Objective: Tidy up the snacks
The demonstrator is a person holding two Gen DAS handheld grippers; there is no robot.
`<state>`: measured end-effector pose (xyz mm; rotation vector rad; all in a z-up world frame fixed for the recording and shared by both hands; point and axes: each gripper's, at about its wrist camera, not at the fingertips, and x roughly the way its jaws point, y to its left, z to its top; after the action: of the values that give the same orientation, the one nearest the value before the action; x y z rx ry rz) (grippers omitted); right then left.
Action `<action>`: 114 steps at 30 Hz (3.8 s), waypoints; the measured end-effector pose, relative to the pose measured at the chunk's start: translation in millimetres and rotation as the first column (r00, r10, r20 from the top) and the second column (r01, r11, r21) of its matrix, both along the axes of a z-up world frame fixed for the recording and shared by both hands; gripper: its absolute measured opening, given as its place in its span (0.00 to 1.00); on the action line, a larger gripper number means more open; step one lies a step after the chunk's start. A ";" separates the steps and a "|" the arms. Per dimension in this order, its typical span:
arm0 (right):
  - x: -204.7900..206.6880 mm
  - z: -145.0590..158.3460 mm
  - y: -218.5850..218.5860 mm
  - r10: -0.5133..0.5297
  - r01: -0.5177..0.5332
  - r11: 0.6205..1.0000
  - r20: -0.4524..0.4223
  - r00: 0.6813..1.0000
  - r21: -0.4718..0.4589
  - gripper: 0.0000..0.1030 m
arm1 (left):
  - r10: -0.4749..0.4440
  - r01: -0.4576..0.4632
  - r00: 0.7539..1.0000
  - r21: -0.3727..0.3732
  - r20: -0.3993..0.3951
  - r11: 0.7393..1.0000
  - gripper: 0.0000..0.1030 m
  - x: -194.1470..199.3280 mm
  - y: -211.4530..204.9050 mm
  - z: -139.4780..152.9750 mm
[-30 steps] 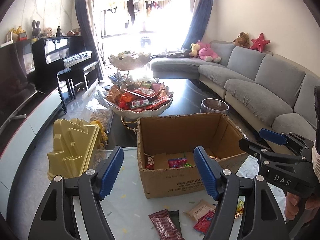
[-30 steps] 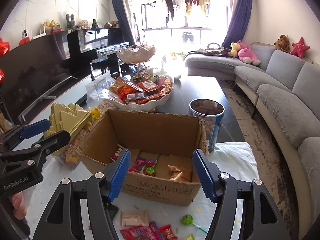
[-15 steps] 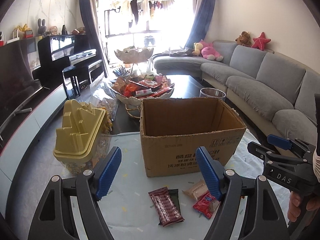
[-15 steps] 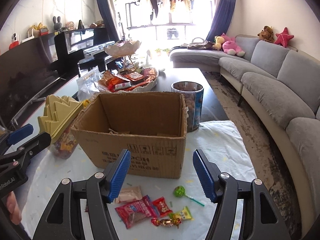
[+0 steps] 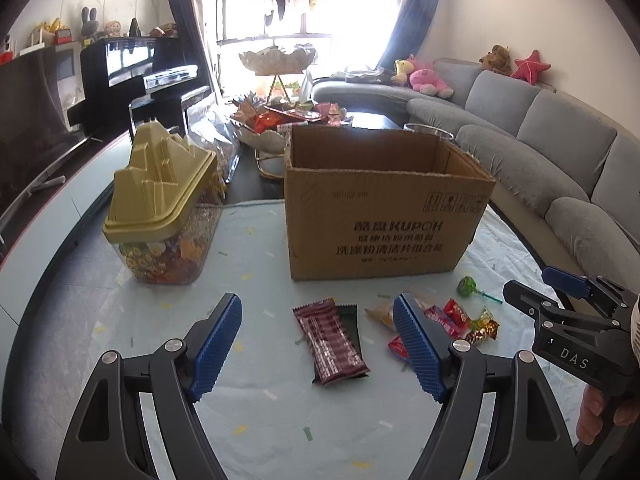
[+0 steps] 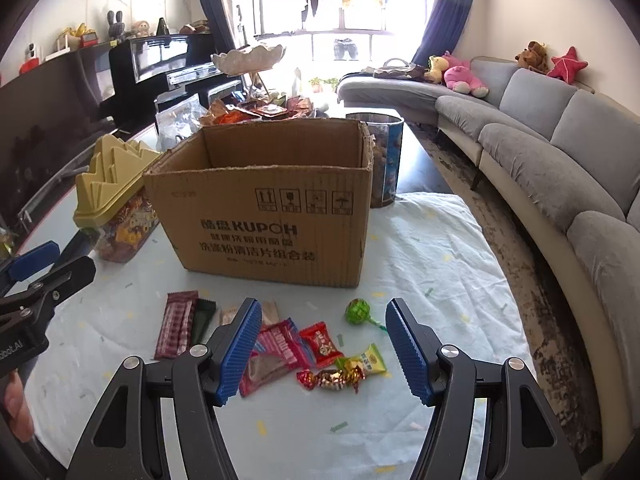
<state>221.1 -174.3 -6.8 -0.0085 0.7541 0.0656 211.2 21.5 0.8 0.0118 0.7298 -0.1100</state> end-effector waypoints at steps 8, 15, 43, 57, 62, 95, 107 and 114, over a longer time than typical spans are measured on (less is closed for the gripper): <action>-11.7 -27.5 -5.7 -0.009 0.009 1.000 -0.054 0.998 0.012 0.64 | 0.001 -0.005 0.995 -0.049 -0.095 0.999 0.76 -11.9 -1.7 -36.8; -17.8 -51.4 -12.3 -0.027 0.031 0.999 -0.106 0.994 0.039 0.64 | -0.002 -0.007 0.986 -0.057 -0.164 0.998 0.76 -16.4 -5.1 -64.3; 24.7 -98.8 -9.7 -0.004 0.033 0.992 -0.222 0.975 0.124 0.43 | 0.007 -0.008 0.982 -0.004 -0.189 1.000 0.75 50.7 -9.6 -104.2; 30.2 -101.4 -3.7 0.007 0.017 0.994 -0.224 0.975 0.105 0.20 | -0.005 -0.009 0.974 -0.064 -0.226 0.998 0.41 66.0 -7.3 -113.7; 27.3 -98.1 -5.5 -0.001 0.022 0.995 -0.210 0.978 0.097 0.20 | -0.011 0.001 0.975 -0.046 -0.221 0.999 0.36 63.1 -13.4 -109.5; 14.1 33.2 -6.3 0.127 -0.140 0.976 0.090 0.988 0.164 0.20 | -0.065 0.072 0.990 -0.050 0.121 0.996 0.36 25.7 -20.4 40.3; 53.0 79.0 -4.7 0.157 -0.184 0.969 0.167 0.973 0.163 0.20 | -0.071 0.079 0.979 -0.033 0.191 0.996 0.36 63.9 -24.4 80.5; 78.8 88.3 -2.0 0.174 -0.204 0.965 0.183 0.968 0.164 0.20 | -0.080 0.088 0.981 -0.036 0.178 0.996 0.36 93.9 -27.7 83.9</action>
<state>299.9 -176.2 81.5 0.0871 0.5756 0.3134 305.1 -6.2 84.7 0.0109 0.5496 -0.2030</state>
